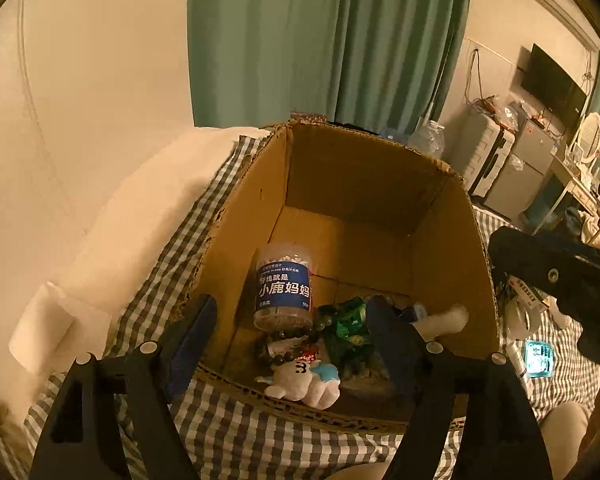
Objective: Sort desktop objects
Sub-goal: 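Open both grippers to drop the bracelet and white tube into the box, then move both grippers back over the items on the bed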
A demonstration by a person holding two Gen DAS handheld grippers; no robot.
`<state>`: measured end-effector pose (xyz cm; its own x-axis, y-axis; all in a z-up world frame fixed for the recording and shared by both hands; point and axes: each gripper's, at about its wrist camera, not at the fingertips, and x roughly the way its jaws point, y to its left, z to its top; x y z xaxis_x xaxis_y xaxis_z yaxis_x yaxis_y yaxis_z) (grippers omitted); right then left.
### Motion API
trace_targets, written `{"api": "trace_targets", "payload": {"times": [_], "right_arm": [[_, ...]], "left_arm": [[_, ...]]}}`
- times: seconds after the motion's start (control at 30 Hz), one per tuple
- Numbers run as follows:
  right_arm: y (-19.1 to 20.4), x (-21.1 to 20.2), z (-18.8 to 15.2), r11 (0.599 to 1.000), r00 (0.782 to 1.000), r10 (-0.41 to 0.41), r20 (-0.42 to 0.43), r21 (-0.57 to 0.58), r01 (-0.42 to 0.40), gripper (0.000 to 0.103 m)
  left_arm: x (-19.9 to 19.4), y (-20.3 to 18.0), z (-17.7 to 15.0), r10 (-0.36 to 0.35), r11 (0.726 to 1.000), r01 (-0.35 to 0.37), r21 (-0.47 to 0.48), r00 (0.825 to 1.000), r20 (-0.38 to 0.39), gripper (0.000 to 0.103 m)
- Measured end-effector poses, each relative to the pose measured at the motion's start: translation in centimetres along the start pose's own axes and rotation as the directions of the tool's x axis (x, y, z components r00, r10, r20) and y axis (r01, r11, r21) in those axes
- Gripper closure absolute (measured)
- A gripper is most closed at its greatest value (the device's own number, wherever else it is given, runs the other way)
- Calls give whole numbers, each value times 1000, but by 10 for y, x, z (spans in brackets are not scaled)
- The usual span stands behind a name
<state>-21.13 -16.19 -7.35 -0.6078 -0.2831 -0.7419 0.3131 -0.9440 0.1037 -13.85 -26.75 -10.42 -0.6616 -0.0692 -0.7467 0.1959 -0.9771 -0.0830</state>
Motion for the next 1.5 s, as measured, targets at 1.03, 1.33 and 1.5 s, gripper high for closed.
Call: {"api": "trace_targets", "payload": {"times": [1.03, 1.33, 1.5], "right_arm": [[-215, -123, -86, 913, 968, -247, 40, 343, 219, 25], [-277, -126, -135, 868, 951, -308, -17, 404, 288, 22], [-298, -110, -154, 862, 960, -274, -49, 429, 268, 21]], "left_arm": [[-41, -189, -54, -126, 970, 128, 205, 992, -20, 4], [-14, -249, -75, -132, 957, 147, 248, 988, -79, 3], [7, -273, -87, -110, 945, 135, 297, 989, -99, 3]]}}
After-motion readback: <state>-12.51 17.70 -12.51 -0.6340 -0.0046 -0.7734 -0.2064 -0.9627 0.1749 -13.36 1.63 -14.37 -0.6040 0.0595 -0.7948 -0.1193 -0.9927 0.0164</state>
